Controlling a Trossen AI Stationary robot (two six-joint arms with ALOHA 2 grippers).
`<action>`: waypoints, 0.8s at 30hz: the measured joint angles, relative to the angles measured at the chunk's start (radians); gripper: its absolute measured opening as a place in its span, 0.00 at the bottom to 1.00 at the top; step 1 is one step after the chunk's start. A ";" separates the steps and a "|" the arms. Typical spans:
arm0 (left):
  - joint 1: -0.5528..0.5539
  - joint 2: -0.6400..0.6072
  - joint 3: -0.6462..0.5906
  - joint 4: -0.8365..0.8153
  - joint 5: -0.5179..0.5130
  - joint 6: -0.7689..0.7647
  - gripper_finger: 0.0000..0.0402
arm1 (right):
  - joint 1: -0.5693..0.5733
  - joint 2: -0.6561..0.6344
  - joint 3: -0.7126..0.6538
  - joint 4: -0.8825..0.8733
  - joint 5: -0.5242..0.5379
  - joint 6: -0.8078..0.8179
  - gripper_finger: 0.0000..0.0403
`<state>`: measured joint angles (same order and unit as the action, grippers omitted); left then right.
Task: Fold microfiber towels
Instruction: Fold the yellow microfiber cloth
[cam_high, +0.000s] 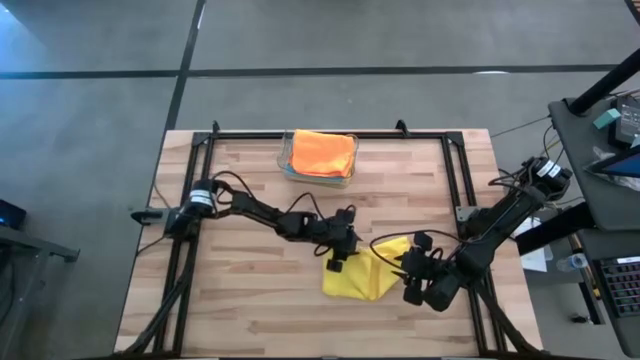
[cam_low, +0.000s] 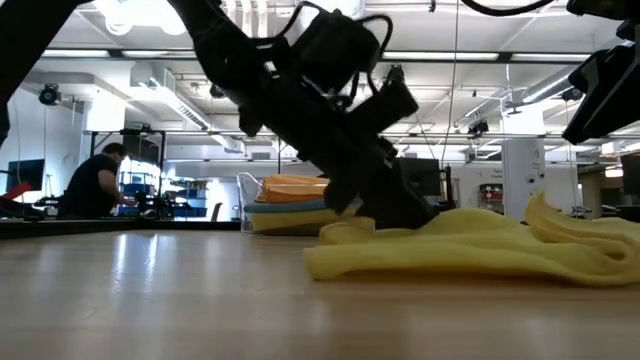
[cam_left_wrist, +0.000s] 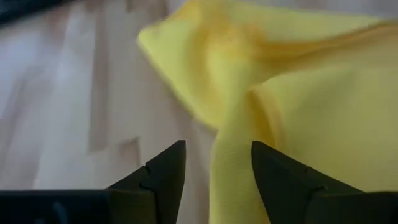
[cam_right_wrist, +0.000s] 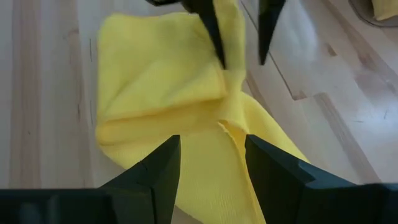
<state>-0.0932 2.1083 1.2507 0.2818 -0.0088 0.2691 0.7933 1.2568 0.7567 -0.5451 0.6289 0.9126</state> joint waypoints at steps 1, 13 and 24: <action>-0.006 -0.009 0.000 0.003 0.014 0.004 0.42 | 0.000 0.000 0.000 0.002 0.000 0.000 0.42; -0.142 -0.046 0.000 -0.152 0.109 0.084 0.42 | 0.000 0.000 0.000 0.003 0.000 0.002 0.42; -0.266 -0.051 0.006 -0.311 0.133 0.077 0.42 | 0.000 0.000 0.000 0.002 -0.001 0.001 0.42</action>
<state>-0.3595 2.0575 1.2568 -0.0292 0.1242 0.3458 0.7937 1.2568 0.7567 -0.5426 0.6281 0.9135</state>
